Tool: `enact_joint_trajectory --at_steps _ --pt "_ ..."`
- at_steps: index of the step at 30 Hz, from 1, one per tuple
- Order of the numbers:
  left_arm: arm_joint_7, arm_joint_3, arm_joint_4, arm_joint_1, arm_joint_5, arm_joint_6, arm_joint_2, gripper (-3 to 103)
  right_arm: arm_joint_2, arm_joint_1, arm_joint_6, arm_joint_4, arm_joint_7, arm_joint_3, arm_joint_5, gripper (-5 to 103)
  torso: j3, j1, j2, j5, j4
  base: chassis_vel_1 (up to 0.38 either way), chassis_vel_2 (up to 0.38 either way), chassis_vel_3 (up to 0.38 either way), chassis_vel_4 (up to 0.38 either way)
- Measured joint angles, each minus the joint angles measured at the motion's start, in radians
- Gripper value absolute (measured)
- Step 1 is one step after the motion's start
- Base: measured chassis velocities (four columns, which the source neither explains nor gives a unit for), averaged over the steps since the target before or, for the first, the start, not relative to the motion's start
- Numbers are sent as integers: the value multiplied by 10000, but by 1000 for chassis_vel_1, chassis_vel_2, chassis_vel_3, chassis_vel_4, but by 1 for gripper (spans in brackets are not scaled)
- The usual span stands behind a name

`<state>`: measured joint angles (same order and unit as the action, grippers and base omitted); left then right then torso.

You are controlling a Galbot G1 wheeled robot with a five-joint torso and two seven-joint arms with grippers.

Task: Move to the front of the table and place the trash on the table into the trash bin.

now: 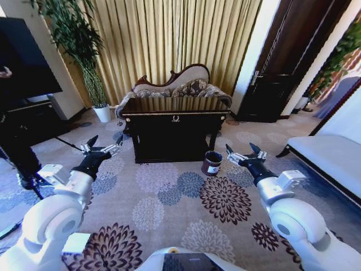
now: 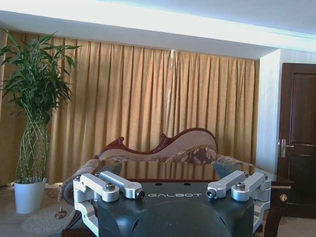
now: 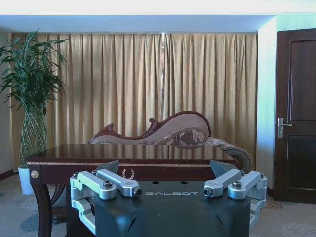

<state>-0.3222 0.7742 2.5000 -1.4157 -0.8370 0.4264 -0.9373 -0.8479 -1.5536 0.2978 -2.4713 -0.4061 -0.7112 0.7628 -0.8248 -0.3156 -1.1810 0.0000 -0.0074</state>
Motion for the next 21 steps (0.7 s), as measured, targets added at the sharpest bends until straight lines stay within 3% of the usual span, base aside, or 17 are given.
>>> enact_joint_trajectory --at_steps 21 --pt "15 -64 0 9 12 38 -148 100 24 -174 -38 -118 -29 -151 169 100 0 0 0 0 0 0 0 0 0"
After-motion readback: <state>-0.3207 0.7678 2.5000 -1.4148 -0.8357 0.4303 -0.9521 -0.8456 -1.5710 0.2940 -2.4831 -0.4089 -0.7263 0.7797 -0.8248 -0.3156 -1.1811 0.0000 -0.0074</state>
